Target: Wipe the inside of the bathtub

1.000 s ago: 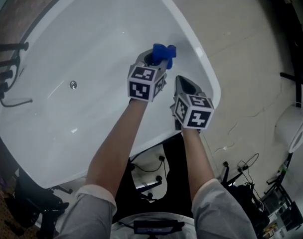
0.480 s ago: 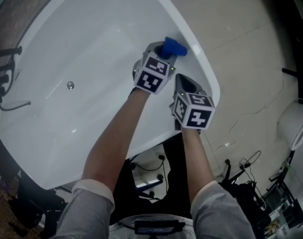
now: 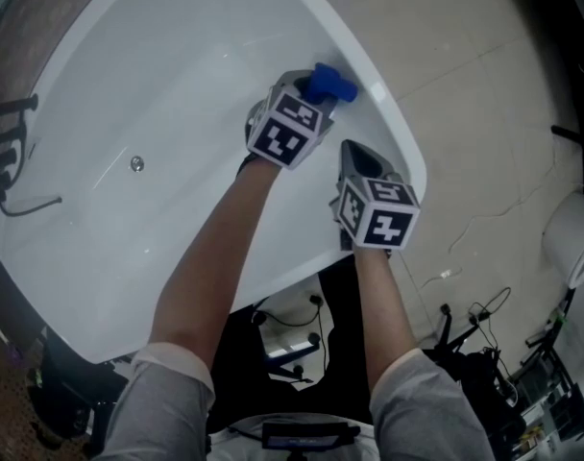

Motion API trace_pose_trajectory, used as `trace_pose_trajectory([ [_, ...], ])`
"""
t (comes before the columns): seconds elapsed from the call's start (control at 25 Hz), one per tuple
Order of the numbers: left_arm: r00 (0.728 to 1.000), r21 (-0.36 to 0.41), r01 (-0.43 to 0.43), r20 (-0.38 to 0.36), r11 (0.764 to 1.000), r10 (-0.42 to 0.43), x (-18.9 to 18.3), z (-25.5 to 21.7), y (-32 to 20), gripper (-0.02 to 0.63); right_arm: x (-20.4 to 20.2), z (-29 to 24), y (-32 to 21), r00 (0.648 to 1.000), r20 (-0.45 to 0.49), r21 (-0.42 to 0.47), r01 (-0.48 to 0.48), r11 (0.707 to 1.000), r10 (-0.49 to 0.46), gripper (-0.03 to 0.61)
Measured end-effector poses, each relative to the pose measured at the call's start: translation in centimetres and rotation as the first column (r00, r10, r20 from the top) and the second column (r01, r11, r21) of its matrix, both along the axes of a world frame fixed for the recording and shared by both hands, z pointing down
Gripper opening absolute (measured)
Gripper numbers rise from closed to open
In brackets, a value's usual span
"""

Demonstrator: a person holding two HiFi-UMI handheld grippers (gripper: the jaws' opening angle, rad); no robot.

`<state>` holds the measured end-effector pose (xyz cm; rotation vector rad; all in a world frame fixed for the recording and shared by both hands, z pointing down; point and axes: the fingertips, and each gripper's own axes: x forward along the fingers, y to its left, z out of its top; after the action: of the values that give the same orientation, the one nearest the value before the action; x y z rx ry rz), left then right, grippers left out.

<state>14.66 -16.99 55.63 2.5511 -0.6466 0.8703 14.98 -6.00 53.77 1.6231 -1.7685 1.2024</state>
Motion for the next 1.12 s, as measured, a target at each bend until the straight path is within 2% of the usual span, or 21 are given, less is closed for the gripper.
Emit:
trace_pose_trajectory([
  [0.2, 0.998, 0.017, -0.025, 0.064, 1.0, 0.024, -0.6, 1.9, 0.3, 0.086, -1.0, 0.5, -1.1, 1.0, 0.02, 0.007, 0.011, 1.0, -0.011, 0.006],
  [0.8, 0.995, -0.01, -0.043, 0.092, 0.999, 0.043, -2.3, 7.4, 1.5, 0.086, -2.9, 3.9, -2.7, 0.996, 0.03, -0.038, 0.082, 0.996, -0.081, 0.006],
  [1.12, 0.983, -0.08, -0.075, 0.16, 0.994, 0.087, -3.3, 11.6, 2.6, 0.086, -3.9, 6.0, -3.4, 0.993, 0.028, -0.076, 0.115, 0.99, -0.113, 0.006],
])
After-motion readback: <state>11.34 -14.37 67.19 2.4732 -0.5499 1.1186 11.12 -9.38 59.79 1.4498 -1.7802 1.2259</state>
